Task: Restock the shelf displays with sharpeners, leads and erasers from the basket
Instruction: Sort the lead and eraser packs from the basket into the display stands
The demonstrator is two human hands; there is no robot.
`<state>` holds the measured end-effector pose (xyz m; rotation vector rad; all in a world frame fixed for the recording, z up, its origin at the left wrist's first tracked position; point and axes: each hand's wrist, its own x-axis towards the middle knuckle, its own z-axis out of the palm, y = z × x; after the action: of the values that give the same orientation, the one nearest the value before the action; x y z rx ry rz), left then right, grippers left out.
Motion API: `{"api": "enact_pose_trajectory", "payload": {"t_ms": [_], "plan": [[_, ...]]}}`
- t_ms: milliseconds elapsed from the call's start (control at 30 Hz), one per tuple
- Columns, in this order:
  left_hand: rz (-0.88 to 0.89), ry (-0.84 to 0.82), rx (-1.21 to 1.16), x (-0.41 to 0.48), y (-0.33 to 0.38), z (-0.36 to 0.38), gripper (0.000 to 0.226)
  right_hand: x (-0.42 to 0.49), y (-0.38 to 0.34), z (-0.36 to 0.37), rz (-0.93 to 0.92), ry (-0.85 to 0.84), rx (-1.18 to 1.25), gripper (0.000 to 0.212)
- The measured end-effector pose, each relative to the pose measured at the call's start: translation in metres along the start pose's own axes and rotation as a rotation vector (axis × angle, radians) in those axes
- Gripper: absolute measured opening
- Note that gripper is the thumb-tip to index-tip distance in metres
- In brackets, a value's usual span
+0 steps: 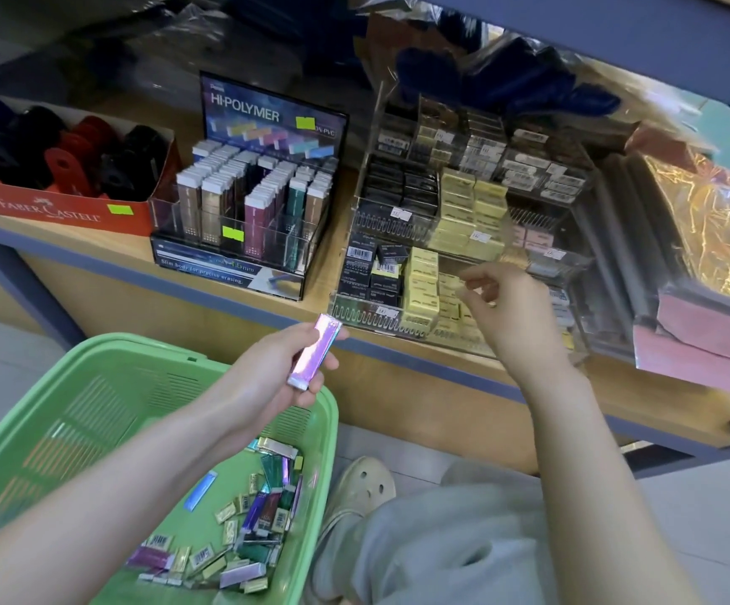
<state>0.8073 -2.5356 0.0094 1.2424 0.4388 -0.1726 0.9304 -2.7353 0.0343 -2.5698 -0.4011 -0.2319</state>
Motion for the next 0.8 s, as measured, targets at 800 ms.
{"api": "enact_pose_trajectory", "payload": {"t_ms": [800], "plan": [[0.308,0.243,0.309,-0.018,0.017,-0.053,0.018,-0.034,-0.120,0.058,-0.657,-0.358,0.119,0.013]]}}
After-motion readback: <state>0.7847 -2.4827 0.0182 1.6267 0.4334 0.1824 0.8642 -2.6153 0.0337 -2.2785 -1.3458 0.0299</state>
